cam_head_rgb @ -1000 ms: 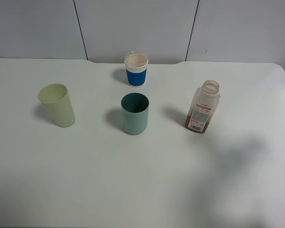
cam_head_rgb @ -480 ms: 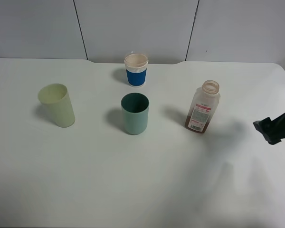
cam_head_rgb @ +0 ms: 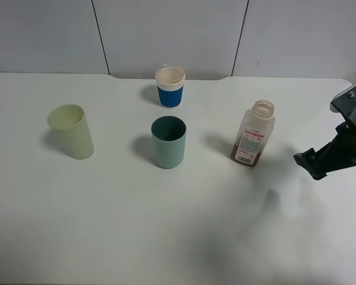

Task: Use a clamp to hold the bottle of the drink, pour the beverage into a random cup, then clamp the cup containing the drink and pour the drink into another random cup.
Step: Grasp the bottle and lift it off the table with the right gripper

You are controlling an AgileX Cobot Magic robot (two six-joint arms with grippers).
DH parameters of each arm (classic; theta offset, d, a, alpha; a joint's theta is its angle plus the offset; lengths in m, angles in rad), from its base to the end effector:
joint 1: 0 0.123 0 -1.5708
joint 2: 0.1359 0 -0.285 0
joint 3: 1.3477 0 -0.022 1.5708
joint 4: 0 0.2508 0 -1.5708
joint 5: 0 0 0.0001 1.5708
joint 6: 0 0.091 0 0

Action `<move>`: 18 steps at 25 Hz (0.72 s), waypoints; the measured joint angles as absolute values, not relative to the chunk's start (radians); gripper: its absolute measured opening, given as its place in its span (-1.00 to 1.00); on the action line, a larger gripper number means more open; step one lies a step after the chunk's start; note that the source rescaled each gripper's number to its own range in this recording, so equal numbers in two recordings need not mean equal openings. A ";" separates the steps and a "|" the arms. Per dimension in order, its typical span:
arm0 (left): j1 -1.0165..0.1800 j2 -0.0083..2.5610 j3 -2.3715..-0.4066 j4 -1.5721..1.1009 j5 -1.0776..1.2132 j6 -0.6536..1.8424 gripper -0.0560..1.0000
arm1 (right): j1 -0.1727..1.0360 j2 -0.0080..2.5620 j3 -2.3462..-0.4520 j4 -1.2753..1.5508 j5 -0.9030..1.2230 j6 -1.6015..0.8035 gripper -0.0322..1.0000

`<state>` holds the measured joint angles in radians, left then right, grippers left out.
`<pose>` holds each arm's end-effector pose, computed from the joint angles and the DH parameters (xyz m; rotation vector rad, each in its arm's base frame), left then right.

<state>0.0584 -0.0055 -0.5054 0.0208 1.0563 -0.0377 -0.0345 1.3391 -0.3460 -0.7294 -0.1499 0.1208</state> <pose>-0.0062 0.0013 0.2791 -0.0985 2.0266 0.0379 0.2084 0.0018 0.1583 -0.7103 2.2588 -0.1915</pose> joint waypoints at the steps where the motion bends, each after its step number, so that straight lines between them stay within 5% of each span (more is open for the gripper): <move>1: 0.058 -0.005 -0.505 0.021 1.056 -0.038 0.55 | -0.034 1.347 -0.346 -0.735 -0.155 0.121 1.00; 18: 0.058 -0.005 -0.505 0.021 1.056 -0.037 0.55 | 0.073 1.375 -0.346 -0.750 -0.233 0.132 1.00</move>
<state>0.0584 -0.0055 -0.5054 0.0208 1.0563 -0.0375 0.0734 1.3746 -0.3458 -0.7500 -0.2325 0.1321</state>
